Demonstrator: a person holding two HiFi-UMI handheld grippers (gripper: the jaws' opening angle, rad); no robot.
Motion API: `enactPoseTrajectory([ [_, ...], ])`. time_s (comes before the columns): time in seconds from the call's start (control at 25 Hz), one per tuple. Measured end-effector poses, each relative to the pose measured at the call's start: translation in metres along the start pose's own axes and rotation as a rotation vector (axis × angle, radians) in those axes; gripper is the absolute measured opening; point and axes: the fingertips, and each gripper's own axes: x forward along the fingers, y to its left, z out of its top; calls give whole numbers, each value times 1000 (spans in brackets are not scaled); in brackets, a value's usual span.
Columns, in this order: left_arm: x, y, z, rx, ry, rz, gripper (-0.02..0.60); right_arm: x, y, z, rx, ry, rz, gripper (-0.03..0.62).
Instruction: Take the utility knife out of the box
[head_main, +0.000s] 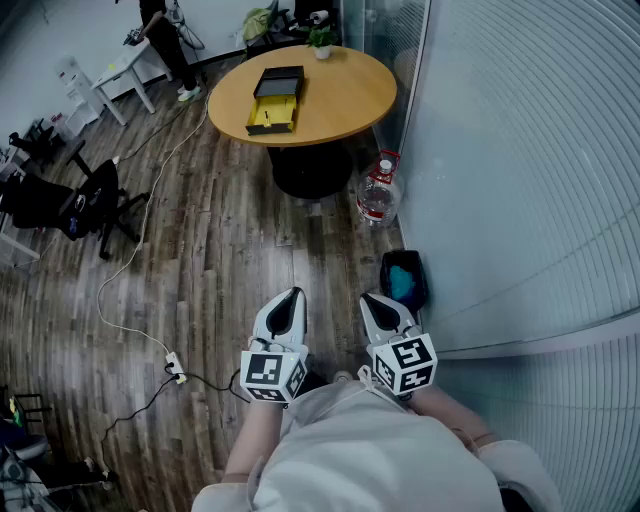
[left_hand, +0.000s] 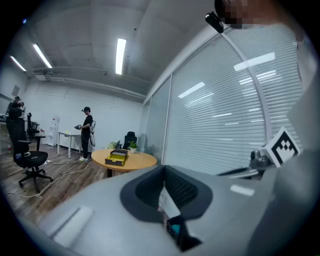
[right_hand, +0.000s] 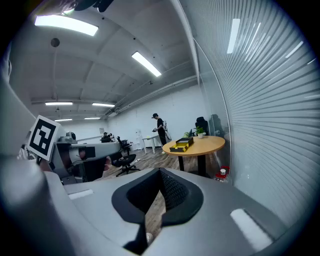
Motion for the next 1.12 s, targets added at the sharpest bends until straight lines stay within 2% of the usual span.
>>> enactPoseTrajectory([
  [0.28,9,2,-3,-6,9,9,6,3,-9,-2,7,6,-4,-2],
  [0.44,12,7,-6,-14,17,-9,6,14,-16,-15,65,71,-32,-2],
  [0.56,14,20,-12,-29,33,8,6,22,-17,-22,109,91,-36,-2],
  [0.88,26,79,-16,-73,58,50,6,69,-11,-19,134,113,-45,-2],
  [1.12,38,152,-8,-71,56,70,6,140,12,0,125,127,-43,-2],
])
